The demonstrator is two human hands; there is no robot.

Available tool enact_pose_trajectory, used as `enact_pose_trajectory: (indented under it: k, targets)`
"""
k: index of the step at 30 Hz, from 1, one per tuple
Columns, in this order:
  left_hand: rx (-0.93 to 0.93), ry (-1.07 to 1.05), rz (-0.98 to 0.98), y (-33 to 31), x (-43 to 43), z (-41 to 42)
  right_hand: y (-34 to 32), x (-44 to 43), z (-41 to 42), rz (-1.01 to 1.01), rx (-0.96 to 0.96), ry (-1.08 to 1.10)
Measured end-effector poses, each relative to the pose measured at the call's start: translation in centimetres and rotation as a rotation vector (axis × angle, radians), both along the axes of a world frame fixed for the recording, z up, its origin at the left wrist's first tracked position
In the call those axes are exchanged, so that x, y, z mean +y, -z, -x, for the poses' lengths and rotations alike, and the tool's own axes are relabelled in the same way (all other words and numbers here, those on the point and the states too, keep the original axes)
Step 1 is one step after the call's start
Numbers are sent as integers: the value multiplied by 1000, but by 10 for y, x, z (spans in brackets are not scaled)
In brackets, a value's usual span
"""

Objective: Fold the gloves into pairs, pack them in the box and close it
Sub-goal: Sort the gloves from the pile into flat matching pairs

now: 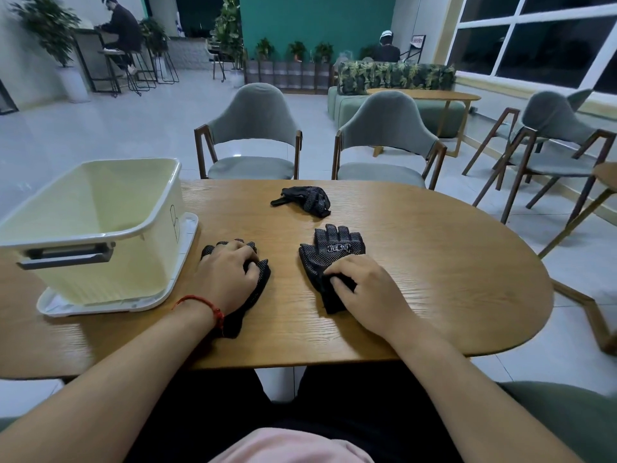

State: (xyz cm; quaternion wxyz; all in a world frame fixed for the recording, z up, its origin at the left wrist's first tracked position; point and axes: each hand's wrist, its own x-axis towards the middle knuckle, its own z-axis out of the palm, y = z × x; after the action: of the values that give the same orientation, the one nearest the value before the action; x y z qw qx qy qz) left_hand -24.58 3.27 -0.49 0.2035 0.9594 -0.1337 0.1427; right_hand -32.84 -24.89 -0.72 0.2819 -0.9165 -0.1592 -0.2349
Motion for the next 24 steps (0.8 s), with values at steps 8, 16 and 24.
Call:
enact_pose_trajectory:
  k: [8, 16, 24]
  targets:
    - [6, 2, 16, 0, 1, 0, -2, 5, 13, 21, -138, 42]
    - [11, -4, 10, -1, 1, 1, 2, 5, 14, 77, -135, 18]
    - [18, 3, 14, -3, 0, 3, 2, 5, 13, 95, -124, 26]
